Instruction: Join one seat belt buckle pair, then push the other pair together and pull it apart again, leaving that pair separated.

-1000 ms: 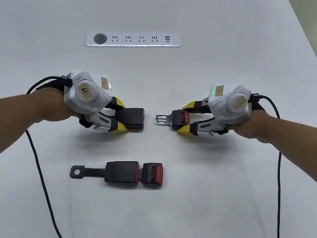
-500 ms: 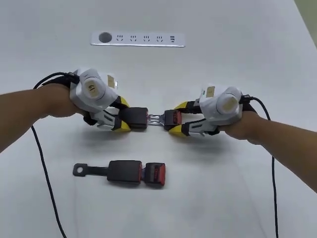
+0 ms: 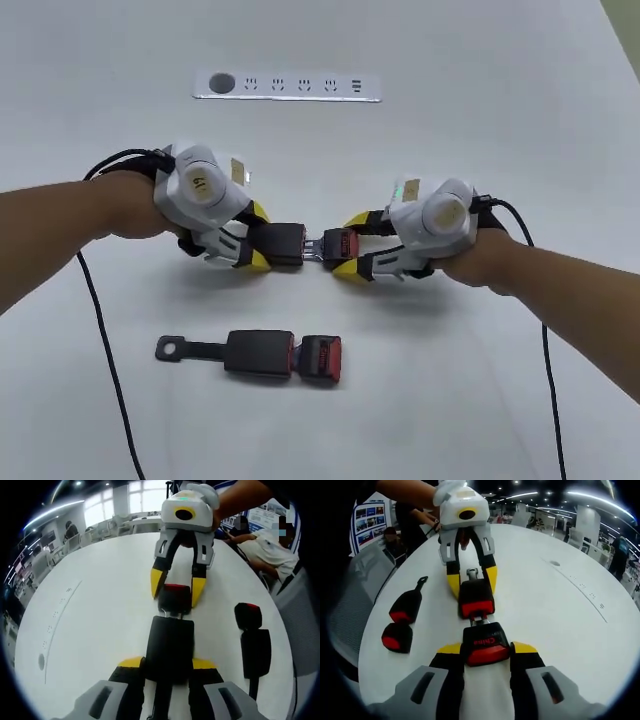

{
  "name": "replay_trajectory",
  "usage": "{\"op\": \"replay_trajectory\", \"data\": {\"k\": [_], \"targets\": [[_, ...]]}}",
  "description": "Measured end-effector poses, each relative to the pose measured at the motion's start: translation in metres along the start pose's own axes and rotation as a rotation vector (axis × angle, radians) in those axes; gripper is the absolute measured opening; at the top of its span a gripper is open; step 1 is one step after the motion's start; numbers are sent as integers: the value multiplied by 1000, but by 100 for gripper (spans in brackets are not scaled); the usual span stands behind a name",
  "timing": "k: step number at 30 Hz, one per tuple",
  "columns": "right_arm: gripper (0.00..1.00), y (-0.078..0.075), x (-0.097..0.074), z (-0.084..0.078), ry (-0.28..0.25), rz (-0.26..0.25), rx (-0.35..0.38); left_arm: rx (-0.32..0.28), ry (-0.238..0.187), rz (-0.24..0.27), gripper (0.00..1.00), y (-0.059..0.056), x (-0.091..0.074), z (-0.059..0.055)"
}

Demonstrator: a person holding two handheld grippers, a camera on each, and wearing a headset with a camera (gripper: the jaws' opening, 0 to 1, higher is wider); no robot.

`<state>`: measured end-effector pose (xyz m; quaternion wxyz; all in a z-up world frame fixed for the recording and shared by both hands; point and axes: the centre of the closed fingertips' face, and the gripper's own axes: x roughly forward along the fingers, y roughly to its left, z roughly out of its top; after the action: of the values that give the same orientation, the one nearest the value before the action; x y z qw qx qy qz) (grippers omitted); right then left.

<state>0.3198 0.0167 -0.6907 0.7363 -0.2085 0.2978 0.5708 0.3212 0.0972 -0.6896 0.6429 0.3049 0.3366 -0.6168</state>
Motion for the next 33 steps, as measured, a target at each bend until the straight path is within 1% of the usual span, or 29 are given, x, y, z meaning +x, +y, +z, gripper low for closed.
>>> {"op": "replay_trajectory", "data": {"k": [4,10,12,13,14,16,18,22,25,29,33], "targets": [[34,2,0,2,1,-2,3,6,6,-7,34,0,0,1],[33,-2,7,3,-5,-10,20,20,22,-18,33,0,1,0],[33,0,7,4,-5,-8,26,25,21,-22,33,0,2,-1],[33,1,10,7,-7,-9,26,25,18,-26,33,0,2,0],[33,3,14,11,-5,-8,31,38,23,-32,33,0,3,0],[33,1,17,13,6,-15,11,43,38,-36,33,0,3,-1],[33,3,17,14,11,-16,11,44,39,-37,33,0,3,-1],[33,2,19,15,19,-8,29,45,32,-40,33,-1,2,-2],[33,4,20,15,28,-1,21,50,43,-41,33,-1,2,-2],[33,5,20,15,32,-5,19,47,41,-41,33,0,2,-3],[33,5,20,14,36,-6,15,53,44,-42,33,-1,1,-1]]}}
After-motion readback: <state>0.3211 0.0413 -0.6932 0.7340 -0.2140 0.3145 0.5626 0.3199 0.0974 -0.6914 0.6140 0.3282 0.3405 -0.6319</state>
